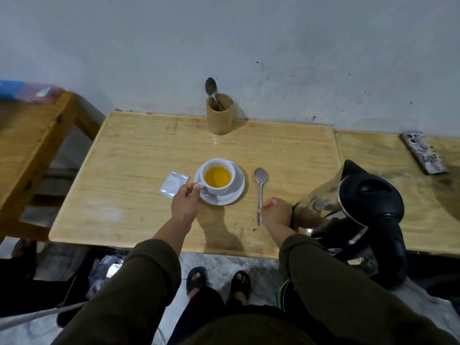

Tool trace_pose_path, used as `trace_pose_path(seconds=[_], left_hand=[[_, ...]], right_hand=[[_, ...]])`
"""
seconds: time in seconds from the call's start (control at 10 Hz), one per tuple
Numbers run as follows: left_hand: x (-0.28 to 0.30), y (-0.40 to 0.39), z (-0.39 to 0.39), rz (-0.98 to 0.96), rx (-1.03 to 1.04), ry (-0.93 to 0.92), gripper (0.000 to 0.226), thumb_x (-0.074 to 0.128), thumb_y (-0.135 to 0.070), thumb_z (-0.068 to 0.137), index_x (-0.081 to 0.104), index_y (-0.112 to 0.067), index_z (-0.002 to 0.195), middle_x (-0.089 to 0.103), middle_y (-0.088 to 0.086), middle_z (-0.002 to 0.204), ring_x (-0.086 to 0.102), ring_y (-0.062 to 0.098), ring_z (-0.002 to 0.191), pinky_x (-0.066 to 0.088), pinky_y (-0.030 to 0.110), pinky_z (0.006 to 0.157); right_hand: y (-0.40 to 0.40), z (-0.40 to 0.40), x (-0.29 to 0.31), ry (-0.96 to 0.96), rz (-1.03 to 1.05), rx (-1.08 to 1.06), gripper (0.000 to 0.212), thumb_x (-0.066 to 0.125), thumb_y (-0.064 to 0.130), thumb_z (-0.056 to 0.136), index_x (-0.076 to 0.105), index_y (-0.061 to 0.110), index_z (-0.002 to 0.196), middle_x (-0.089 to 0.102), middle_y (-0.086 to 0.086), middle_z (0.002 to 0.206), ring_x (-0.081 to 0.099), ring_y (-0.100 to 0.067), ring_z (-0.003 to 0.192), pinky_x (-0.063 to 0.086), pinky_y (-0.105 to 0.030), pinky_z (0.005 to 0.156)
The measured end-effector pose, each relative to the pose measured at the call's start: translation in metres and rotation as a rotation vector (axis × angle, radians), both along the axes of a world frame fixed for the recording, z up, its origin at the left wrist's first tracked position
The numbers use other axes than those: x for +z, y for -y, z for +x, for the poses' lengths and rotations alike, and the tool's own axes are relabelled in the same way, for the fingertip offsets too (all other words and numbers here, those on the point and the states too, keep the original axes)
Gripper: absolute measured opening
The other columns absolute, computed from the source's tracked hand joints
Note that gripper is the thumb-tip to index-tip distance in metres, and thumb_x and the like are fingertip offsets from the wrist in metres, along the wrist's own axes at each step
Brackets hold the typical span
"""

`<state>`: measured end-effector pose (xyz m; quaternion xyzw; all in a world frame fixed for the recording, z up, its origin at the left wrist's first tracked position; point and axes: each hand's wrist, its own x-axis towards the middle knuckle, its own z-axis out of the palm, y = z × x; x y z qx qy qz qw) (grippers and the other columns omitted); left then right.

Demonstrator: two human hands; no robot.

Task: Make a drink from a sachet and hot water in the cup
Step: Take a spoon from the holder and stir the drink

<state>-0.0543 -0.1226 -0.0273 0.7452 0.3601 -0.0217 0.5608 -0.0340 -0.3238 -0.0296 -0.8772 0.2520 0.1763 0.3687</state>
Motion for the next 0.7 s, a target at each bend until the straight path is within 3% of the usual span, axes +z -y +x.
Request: trace_pose_path(seconds=[0.2,0.3,0.4,0.5,0.6,0.7], left_hand=[[0.000,-0.002,0.000,0.002,-0.023,0.013,0.032,0.052,-0.032,0.093,0.062,-0.012,0.116,0.058,-0.001,0.103,0.051,0.016,0.099,0.038,0.027,0.085],[0.003,-0.007,0.000,0.009,-0.067,-0.009,0.033,0.048,-0.032,0.095,0.062,-0.011,0.116,0.060,0.003,0.105,0.051,0.018,0.098,0.037,0.028,0.083],[0.008,-0.014,-0.001,0.016,-0.113,-0.039,0.039,0.044,-0.039,0.094,0.061,-0.012,0.115,0.064,0.009,0.109,0.056,0.026,0.104,0.043,0.035,0.087],[0.019,-0.022,-0.005,0.020,-0.155,-0.027,0.042,0.042,-0.046,0.091,0.062,-0.013,0.108,0.064,0.007,0.098,0.060,0.033,0.104,0.043,0.037,0.085],[0.022,-0.032,-0.015,0.019,-0.205,0.014,0.027,0.046,-0.042,0.093,0.063,-0.021,0.097,0.070,0.010,0.103,0.064,0.032,0.104,0.049,0.042,0.092],[0.032,-0.044,-0.043,0.011,-0.274,0.014,0.028,0.049,-0.059,0.073,0.064,-0.036,0.080,0.074,0.003,0.094,0.068,0.022,0.096,0.052,0.045,0.092]], right_hand=[[0.002,-0.001,0.001,0.017,0.016,-0.031,0.011,0.069,0.010,0.081,0.064,0.004,0.089,0.069,-0.014,0.101,0.063,-0.029,0.094,0.047,-0.028,0.073],[-0.001,-0.002,0.009,0.030,0.021,-0.043,0.016,0.066,0.011,0.083,0.065,0.005,0.098,0.068,-0.012,0.103,0.060,-0.024,0.088,0.043,-0.025,0.069],[-0.007,-0.003,0.023,0.079,0.051,-0.030,0.019,0.061,0.013,0.086,0.063,0.006,0.104,0.064,-0.008,0.098,0.052,-0.018,0.081,0.042,-0.023,0.060],[-0.013,-0.011,0.035,0.161,0.137,-0.024,0.015,0.061,0.014,0.087,0.062,0.010,0.101,0.062,-0.004,0.097,0.053,-0.018,0.084,0.041,-0.025,0.061],[-0.019,-0.025,0.045,0.256,0.198,0.021,0.011,0.068,0.015,0.082,0.059,0.021,0.083,0.066,-0.005,0.086,0.063,-0.023,0.082,0.047,-0.029,0.070],[-0.016,-0.051,0.047,0.256,0.284,0.065,0.031,0.074,0.009,0.076,0.064,0.037,0.065,0.068,0.007,0.063,0.064,-0.005,0.061,0.047,-0.012,0.057]])
